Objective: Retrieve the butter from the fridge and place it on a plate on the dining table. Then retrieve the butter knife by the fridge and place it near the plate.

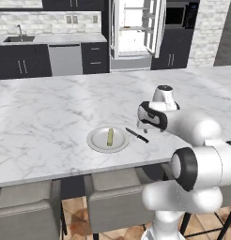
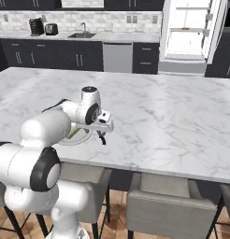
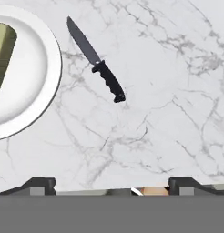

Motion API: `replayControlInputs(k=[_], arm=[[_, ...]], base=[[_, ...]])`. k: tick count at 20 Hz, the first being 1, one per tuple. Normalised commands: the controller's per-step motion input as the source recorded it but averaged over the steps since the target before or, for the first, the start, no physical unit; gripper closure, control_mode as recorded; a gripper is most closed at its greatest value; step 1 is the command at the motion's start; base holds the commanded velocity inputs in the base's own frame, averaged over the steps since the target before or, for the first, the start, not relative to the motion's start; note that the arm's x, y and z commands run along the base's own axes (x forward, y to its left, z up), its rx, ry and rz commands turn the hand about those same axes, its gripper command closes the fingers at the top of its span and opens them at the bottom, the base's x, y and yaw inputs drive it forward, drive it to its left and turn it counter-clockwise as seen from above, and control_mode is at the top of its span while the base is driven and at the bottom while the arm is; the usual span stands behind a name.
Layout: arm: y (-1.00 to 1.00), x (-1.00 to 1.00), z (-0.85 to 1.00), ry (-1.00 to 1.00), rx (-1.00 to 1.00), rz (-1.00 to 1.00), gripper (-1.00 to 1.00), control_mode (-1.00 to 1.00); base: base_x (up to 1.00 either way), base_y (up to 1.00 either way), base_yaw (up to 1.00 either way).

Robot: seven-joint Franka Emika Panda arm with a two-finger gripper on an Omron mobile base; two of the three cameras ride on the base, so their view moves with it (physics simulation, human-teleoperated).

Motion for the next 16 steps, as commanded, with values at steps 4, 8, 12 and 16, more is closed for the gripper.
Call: replayControlInputs(k=[4,8,12,16], arm=[[0.57,-0.49,0.62,0.10,0.12,0.01,-1.00,-1.00],[0.40,-0.71,0.09,-0.03,-0.05,0.00,-1.00,-1.00],[0.09,-0.69,0.00,-0.08,-0.01,0.00,-1.00,-1.00],[-0.06,-0.44,-0.03,0.05,-0.01,0.03,-1.00,-1.00]], base=[[0.00,0.00,0.00],[0.00,0.00,0.00],[0.00,0.00,0.00],[0.00,0.00,0.00]])
